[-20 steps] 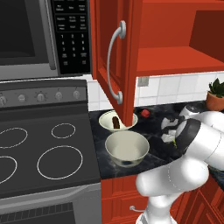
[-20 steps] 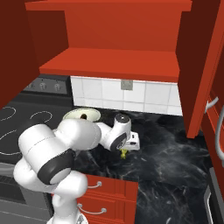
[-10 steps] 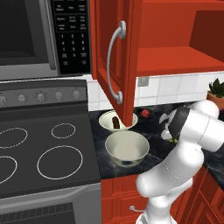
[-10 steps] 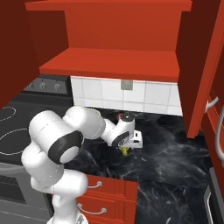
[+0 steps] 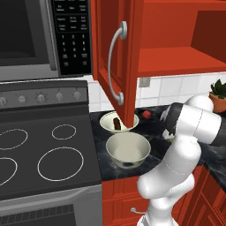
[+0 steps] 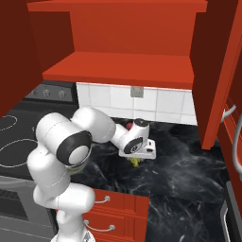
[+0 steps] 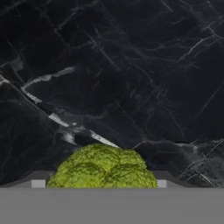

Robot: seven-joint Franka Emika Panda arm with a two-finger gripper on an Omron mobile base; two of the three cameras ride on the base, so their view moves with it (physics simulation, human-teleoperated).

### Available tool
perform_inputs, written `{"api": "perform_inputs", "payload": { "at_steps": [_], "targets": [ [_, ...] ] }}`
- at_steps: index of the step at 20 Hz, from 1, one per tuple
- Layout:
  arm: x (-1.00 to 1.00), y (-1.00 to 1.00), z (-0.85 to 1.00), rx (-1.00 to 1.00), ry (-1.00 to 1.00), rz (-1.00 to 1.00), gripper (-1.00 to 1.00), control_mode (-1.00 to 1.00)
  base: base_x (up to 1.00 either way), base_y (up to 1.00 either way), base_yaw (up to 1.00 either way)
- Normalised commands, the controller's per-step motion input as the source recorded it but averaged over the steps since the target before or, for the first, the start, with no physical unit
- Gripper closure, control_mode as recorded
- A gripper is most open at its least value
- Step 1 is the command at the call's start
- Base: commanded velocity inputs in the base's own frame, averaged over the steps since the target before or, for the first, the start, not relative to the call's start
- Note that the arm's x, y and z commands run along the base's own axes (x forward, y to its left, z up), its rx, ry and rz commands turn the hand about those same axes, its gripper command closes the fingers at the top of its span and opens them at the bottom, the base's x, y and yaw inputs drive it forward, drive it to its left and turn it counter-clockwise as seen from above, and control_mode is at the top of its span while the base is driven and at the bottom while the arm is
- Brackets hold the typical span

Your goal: Pick both bowls and place them on the counter. Then place the broccoli in one bowl and place the sweet potato in the other bowl.

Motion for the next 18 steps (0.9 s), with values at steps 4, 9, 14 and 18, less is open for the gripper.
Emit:
{"api": "perform_inputs", "payload": {
  "at_steps": [4, 9, 14, 18],
  "targets": [
    [-0.11, 0.0, -0.24, 0.0, 0.05, 0.0, 1.0, -1.0, 0.0, 0.0, 0.0],
    [-0.62, 0.0, 0.05, 0.07, -0.06, 0.0, 1.0, -1.0, 0.0, 0.0, 0.0],
    [-0.53, 0.1, 0.26, 0.09, -0.1, 0.0, 1.0, -1.0, 0.0, 0.0, 0.0],
    [-0.26, 0.29, 0.51, 0.0, 0.0, 0.0, 1.0, -1.0, 0.0, 0.0, 0.0]
  ]
}}
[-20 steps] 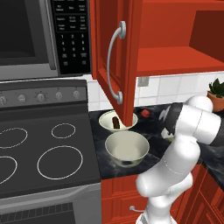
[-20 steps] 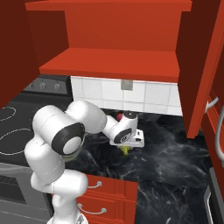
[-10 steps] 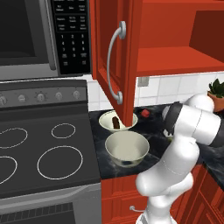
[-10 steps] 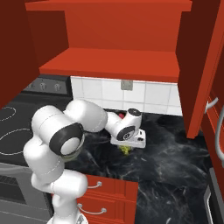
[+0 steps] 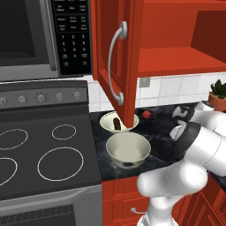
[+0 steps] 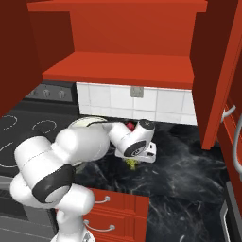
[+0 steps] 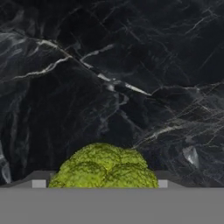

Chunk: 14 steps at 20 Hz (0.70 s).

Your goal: Pick both bowls and place them on the counter. Then place the broccoli in one bowl and place the sweet potato in the other bowl.

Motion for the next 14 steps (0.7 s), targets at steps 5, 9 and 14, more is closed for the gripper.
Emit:
{"api": "perform_inputs", "payload": {
  "at_steps": [5, 9, 14],
  "targets": [
    [-0.26, 0.34, 0.57, 0.0, -0.01, 0.0, 1.0, -1.0, 0.0, 0.0, 0.0],
    [-0.25, 0.48, 0.55, 0.0, -0.04, 0.0, 1.0, -1.0, 0.0, 0.0, 0.0],
    [-0.15, 0.64, 0.46, 0.0, -0.15, 0.0, 1.0, -1.0, 0.0, 0.0, 0.0]
  ]
}}
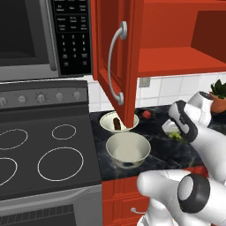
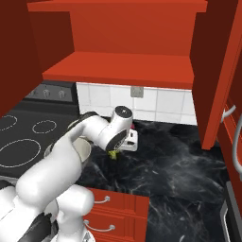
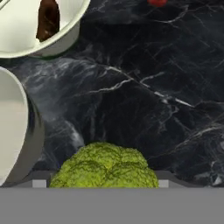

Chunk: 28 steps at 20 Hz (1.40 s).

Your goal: Pick both bowls and place them on the counter. Then place the broccoli in one bowl and place the sweet potato in the other bowl.

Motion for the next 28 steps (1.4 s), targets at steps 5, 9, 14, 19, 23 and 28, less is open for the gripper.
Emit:
{"api": "perform_inputs", "payload": {
  "at_steps": [5, 9, 14, 19, 23, 28],
  "targets": [
    [-0.1, 0.69, 0.38, 0.0, -0.13, 0.0, 1.0, -1.0, 0.0, 0.0, 0.0],
    [0.0, 0.76, 0.14, 0.0, -0.19, 0.0, 1.0, -1.0, 0.0, 0.0, 0.0],
    [0.0, 0.7, 0.05, 0.0, -0.04, 0.0, 1.0, -1.0, 0.0, 0.0, 0.0],
    [0.05, 0.62, 0.03, 0.0, 0.02, 0.02, 1.0, -1.0, 0.0, 0.0, 0.0],
    [-0.01, 0.42, 0.04, 0.0, 0.04, 0.03, 1.0, -1.0, 0.0, 0.0, 0.0],
    [-0.01, 0.27, -0.19, 0.0, 0.01, 0.0, 1.0, -1.0, 0.0, 0.0, 0.0]
  ]
}}
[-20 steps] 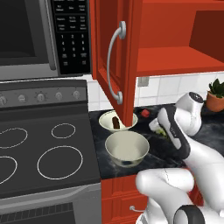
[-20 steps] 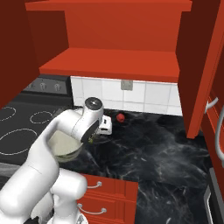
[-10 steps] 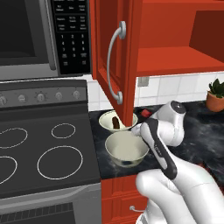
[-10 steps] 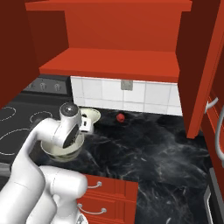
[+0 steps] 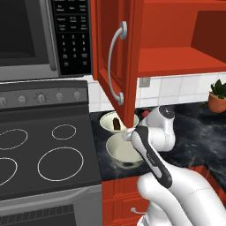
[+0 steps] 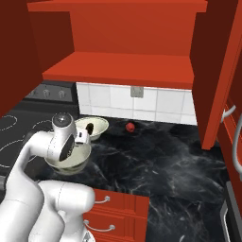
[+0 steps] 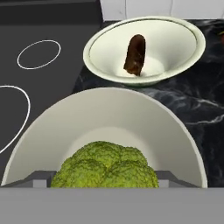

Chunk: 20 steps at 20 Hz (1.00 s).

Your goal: Pick both bowls and place them on the counter. Then place the broccoli in one bowl and place the sweet potato in the other bowl.

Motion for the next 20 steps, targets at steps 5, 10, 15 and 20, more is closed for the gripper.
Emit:
{"api": "perform_inputs", "payload": {
  "at_steps": [5, 10, 15, 20],
  "targets": [
    [-0.01, 0.16, -0.32, 0.0, 0.1, 0.0, 1.0, -1.0, 0.0, 0.0, 0.0],
    [0.06, 0.17, -0.28, 0.0, 0.11, 0.0, 1.0, -1.0, 0.0, 0.0, 0.0],
    [0.14, 0.17, -0.24, 0.0, 0.09, 0.0, 1.0, -1.0, 0.0, 0.0, 0.0],
    [0.14, 0.08, -0.3, 0.0, 0.09, 0.0, 1.0, -1.0, 0.0, 0.0, 0.0]
  ]
}}
